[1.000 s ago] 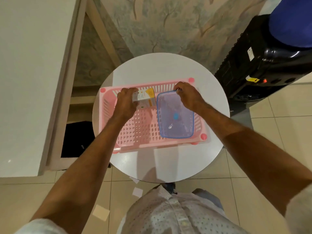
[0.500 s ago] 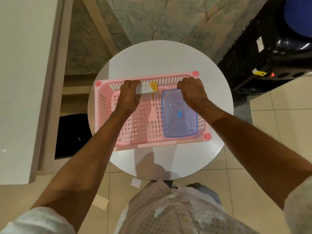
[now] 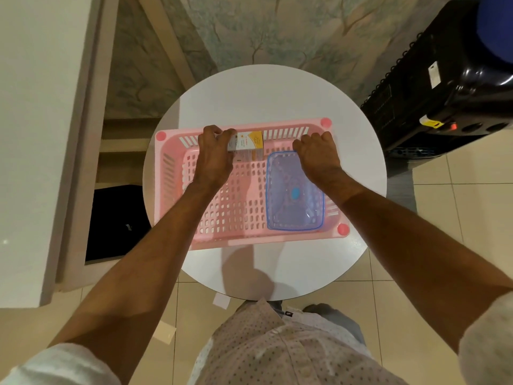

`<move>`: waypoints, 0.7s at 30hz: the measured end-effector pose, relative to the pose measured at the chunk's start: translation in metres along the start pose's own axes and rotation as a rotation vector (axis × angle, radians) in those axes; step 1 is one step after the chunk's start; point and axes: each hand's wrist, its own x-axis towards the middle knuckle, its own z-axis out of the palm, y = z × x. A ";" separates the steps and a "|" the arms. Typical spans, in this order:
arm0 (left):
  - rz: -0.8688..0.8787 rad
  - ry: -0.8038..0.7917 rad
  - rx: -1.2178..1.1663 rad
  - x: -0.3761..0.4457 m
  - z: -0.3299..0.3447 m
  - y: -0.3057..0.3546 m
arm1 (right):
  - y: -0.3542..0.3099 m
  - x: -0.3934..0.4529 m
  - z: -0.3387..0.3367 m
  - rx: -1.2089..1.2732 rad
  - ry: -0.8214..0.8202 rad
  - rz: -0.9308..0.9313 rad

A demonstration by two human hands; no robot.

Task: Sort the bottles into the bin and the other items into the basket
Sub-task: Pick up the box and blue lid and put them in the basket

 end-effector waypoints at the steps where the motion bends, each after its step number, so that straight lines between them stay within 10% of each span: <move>1: -0.005 0.003 -0.003 0.000 0.000 0.001 | -0.001 0.000 0.000 -0.005 -0.009 0.004; 21: -0.004 0.016 0.079 0.000 -0.001 0.006 | -0.002 -0.006 0.002 -0.078 -0.065 0.014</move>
